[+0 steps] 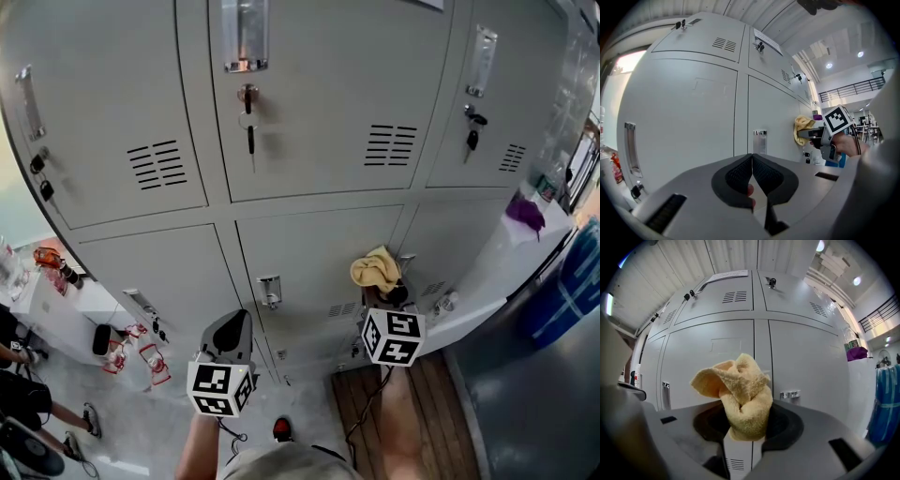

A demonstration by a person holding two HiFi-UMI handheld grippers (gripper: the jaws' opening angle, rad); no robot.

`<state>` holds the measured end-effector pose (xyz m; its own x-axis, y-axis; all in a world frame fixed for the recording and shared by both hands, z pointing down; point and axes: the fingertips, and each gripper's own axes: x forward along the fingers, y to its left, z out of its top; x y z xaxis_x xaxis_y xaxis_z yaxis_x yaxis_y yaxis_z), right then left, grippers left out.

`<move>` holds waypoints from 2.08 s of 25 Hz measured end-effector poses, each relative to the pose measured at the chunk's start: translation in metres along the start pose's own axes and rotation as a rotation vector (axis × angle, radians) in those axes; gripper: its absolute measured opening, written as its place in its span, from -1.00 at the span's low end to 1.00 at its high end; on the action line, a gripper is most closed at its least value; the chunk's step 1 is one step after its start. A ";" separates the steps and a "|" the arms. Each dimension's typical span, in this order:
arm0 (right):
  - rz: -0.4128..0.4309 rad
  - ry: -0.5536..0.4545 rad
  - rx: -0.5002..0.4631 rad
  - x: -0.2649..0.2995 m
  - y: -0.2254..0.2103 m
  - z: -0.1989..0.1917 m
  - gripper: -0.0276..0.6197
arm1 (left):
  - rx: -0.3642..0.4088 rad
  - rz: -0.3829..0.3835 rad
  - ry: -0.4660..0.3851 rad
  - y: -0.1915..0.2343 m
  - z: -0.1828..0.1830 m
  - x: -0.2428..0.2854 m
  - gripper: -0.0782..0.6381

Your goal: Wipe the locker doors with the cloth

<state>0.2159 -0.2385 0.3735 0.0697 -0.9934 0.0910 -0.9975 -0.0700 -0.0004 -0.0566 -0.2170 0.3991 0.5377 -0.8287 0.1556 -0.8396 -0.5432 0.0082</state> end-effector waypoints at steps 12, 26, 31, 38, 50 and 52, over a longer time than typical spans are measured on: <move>0.008 0.001 0.008 -0.004 -0.002 -0.001 -0.36 | 0.001 -0.003 -0.001 -0.001 0.000 0.000 -0.72; 0.199 -0.030 -0.019 -0.033 0.075 -0.006 -0.35 | -0.005 0.034 0.009 0.006 -0.005 -0.006 -0.72; 0.281 0.011 -0.014 -0.030 0.109 -0.027 -0.35 | -0.021 0.065 0.031 0.013 -0.017 -0.012 -0.72; 0.390 0.037 -0.013 -0.022 0.155 -0.044 -0.35 | -0.027 0.114 0.054 0.028 -0.030 -0.023 -0.72; 0.465 0.093 -0.022 -0.005 0.192 -0.066 -0.35 | -0.041 0.175 0.081 0.050 -0.044 -0.035 -0.72; 0.467 0.102 -0.022 -0.003 0.193 -0.070 -0.35 | -0.043 0.177 0.085 0.051 -0.046 -0.035 -0.72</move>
<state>0.0224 -0.2424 0.4428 -0.3856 -0.9043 0.1832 -0.9221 0.3844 -0.0438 -0.1222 -0.2094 0.4390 0.3742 -0.8954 0.2412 -0.9240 -0.3820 0.0153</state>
